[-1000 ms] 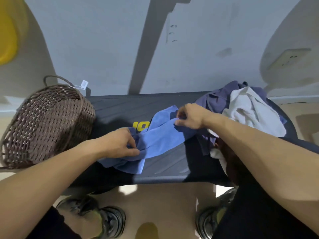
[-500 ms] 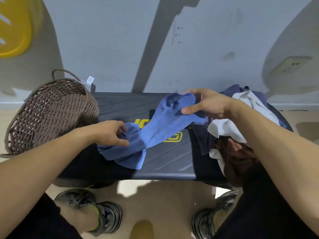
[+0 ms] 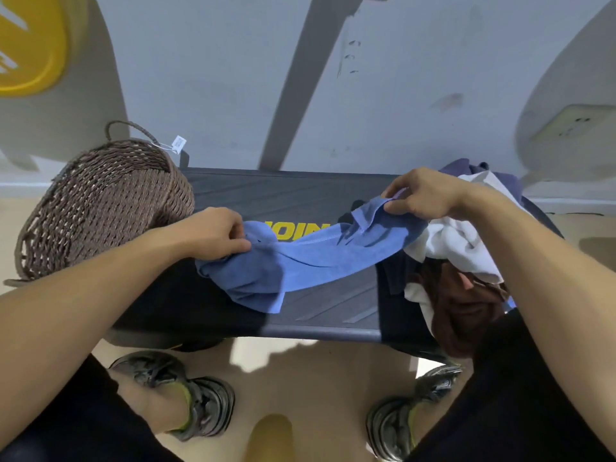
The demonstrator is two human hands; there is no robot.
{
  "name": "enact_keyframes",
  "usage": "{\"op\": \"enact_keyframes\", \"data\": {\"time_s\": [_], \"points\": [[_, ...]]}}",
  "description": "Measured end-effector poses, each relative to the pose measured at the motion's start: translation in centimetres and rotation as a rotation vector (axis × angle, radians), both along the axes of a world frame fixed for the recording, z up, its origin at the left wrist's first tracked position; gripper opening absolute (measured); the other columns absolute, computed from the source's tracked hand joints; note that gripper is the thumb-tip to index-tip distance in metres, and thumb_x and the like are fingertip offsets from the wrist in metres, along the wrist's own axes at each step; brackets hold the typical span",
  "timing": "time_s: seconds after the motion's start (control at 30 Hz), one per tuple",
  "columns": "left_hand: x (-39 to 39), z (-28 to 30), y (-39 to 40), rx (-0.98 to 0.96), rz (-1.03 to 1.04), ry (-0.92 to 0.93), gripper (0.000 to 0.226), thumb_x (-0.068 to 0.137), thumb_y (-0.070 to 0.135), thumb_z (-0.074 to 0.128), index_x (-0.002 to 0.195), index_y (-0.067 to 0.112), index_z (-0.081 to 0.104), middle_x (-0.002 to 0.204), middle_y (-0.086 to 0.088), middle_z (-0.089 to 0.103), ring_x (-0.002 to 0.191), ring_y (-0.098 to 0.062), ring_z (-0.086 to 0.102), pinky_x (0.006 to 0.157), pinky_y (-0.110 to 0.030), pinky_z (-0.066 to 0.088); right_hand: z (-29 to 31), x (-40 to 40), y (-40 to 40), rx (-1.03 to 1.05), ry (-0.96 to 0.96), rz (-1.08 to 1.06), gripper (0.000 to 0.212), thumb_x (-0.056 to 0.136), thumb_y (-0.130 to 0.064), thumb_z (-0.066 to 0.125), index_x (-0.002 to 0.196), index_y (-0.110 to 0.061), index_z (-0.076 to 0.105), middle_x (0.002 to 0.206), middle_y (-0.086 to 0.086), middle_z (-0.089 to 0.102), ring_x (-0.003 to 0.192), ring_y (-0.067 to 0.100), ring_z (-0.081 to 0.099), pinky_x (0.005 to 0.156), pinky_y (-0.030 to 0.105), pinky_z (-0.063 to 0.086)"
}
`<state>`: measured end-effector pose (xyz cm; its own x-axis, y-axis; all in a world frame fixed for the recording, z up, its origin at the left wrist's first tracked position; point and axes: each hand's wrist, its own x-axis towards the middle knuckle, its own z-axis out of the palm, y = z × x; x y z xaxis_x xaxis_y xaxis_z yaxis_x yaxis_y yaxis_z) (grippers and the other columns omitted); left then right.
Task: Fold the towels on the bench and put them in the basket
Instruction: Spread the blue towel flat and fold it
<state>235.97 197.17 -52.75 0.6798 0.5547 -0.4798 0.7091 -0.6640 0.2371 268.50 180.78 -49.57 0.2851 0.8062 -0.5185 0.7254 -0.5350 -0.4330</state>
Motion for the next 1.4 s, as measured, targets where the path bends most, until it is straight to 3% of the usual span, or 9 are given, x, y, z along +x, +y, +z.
{"op": "enact_keyframes", "data": {"time_s": [0.17,0.33,0.53,0.7,0.8,0.9,1.03,1.23,1.4], "points": [[1.8,2.3,-1.0,-0.136,0.146,-0.297,0.023,0.092,0.037,0.064,0.080,0.017,0.064,0.075,0.012,0.069,0.073,-0.005,0.062,0.071,-0.020,0.047,-0.1,-1.5,0.4,0.069,-0.115,0.069,0.043,0.081,-0.042,0.075,0.116,-0.021,0.065,0.107,-0.006,0.069,0.086,0.015,0.068,0.079,0.027,0.051],[3.6,3.6,-2.7,-0.343,0.260,-0.492,0.026,0.093,0.035,0.063,0.090,0.010,0.066,0.077,0.000,0.066,0.069,-0.005,0.054,0.071,-0.026,0.045,-0.3,-8.6,0.9,0.342,0.358,0.157,0.047,0.074,-0.036,0.085,0.114,-0.033,0.061,0.108,-0.013,0.067,0.101,0.004,0.065,0.082,0.020,0.053],[3.6,5.1,-3.2,-0.775,0.347,-0.604,0.049,0.074,0.036,0.084,0.114,0.018,0.062,0.096,-0.007,0.075,0.088,-0.016,0.071,0.073,-0.028,0.058,-0.9,-9.6,1.1,0.453,0.346,0.131,0.031,0.080,-0.035,0.081,0.097,-0.015,0.063,0.088,-0.001,0.067,0.074,0.015,0.061,0.076,0.040,0.054],[3.5,4.9,-2.4,-0.671,0.510,-0.709,0.038,0.071,0.023,0.079,0.100,0.006,0.063,0.082,-0.016,0.075,0.072,-0.028,0.073,0.065,-0.035,0.062,-0.3,-8.4,1.6,0.475,0.243,0.006,0.032,0.080,-0.042,0.078,0.077,-0.019,0.057,0.077,-0.002,0.069,0.067,0.012,0.061,0.066,0.027,0.049],[3.2,4.5,-1.4,-0.518,0.514,-0.650,0.022,0.082,0.025,0.076,0.091,0.006,0.069,0.062,0.001,0.071,0.055,-0.007,0.065,0.053,-0.020,0.053,0.3,-7.5,1.7,0.389,0.265,-0.019,0.029,0.074,-0.034,0.081,0.071,-0.016,0.059,0.071,0.002,0.070,0.059,0.011,0.060,0.060,0.028,0.049],[3.0,4.6,-0.6,-0.340,0.412,-0.610,0.017,0.084,0.032,0.075,0.084,0.015,0.074,0.069,0.006,0.069,0.061,-0.002,0.057,0.061,-0.016,0.046,1.0,-6.3,1.6,0.313,0.288,0.018,0.023,0.071,-0.023,0.080,0.070,-0.011,0.060,0.068,0.006,0.069,0.059,0.013,0.060,0.059,0.029,0.048],[2.9,4.8,-0.4,-0.410,0.317,-0.545,0.022,0.094,0.029,0.063,0.078,0.014,0.067,0.071,0.004,0.059,0.069,-0.008,0.049,0.068,-0.024,0.041,1.3,-5.1,1.2,0.196,0.281,0.106,0.018,0.073,-0.010,0.075,0.071,-0.013,0.058,0.056,-0.009,0.062,0.050,0.006,0.054,0.051,0.020,0.044],[3.9,4.9,-2.2,-0.482,0.243,-0.633,0.038,0.102,0.023,0.049,0.064,0.020,0.046,0.063,0.013,0.043,0.061,-0.002,0.038,0.059,-0.018,0.034,1.4,-5.9,0.7,0.187,0.301,0.183,0.039,0.068,-0.037,0.089,0.090,-0.021,0.061,0.078,-0.010,0.066,0.069,0.008,0.060,0.066,0.028,0.050],[4.6,5.2,-3.3,-0.575,0.236,-0.670,0.040,0.103,0.023,0.048,0.065,0.025,0.061,0.068,0.011,0.054,0.070,-0.005,0.047,0.068,-0.025,0.040,1.1,-9.4,1.2,0.369,0.547,0.061,0.033,0.080,-0.041,0.080,0.086,-0.011,0.066,0.080,0.004,0.066,0.074,0.011,0.058,0.070,0.038,0.050]]}}
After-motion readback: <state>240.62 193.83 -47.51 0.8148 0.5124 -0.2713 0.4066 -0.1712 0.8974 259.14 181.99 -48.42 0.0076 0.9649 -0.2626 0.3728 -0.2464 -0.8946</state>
